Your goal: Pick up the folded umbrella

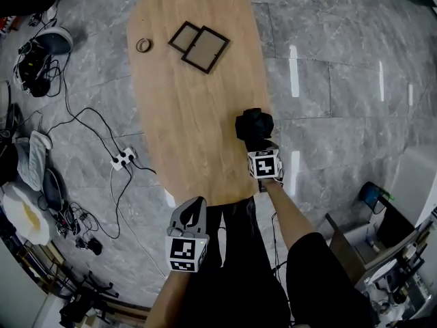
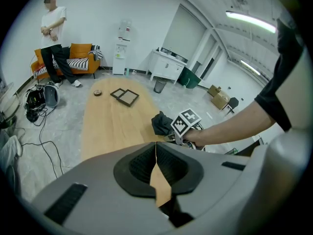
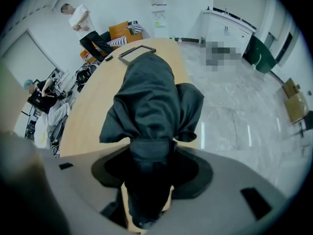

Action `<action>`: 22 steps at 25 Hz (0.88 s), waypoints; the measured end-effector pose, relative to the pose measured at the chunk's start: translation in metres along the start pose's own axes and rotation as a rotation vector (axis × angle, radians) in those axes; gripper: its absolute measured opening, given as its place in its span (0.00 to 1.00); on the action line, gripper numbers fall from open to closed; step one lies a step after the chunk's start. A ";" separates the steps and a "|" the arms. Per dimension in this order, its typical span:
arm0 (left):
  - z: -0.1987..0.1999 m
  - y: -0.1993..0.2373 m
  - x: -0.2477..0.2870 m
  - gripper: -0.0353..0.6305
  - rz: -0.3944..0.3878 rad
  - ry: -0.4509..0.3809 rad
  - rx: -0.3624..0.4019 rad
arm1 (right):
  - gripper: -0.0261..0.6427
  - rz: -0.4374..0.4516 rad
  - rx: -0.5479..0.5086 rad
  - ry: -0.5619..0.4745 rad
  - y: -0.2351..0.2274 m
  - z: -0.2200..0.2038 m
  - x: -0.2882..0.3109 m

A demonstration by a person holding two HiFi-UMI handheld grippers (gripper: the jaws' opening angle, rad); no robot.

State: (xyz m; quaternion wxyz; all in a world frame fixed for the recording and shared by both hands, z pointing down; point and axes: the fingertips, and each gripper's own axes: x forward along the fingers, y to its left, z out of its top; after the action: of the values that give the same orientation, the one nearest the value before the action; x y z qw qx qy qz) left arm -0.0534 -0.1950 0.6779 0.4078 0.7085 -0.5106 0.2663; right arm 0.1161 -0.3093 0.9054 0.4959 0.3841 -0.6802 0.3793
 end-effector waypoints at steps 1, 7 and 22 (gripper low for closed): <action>0.001 -0.003 -0.002 0.08 -0.001 -0.007 0.005 | 0.38 -0.002 0.004 -0.011 -0.001 0.000 -0.004; 0.004 -0.007 -0.018 0.08 -0.009 -0.037 0.036 | 0.38 0.004 0.028 -0.070 0.015 -0.002 -0.035; 0.035 -0.024 -0.063 0.08 -0.047 -0.158 0.092 | 0.38 0.041 0.036 -0.270 0.071 0.010 -0.166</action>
State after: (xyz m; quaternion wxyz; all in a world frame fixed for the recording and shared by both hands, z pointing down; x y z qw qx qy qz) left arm -0.0536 -0.1895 0.6023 0.3391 0.7571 -0.5118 0.2231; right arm 0.0838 -0.2648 0.7332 0.3849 0.4263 -0.7417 0.3464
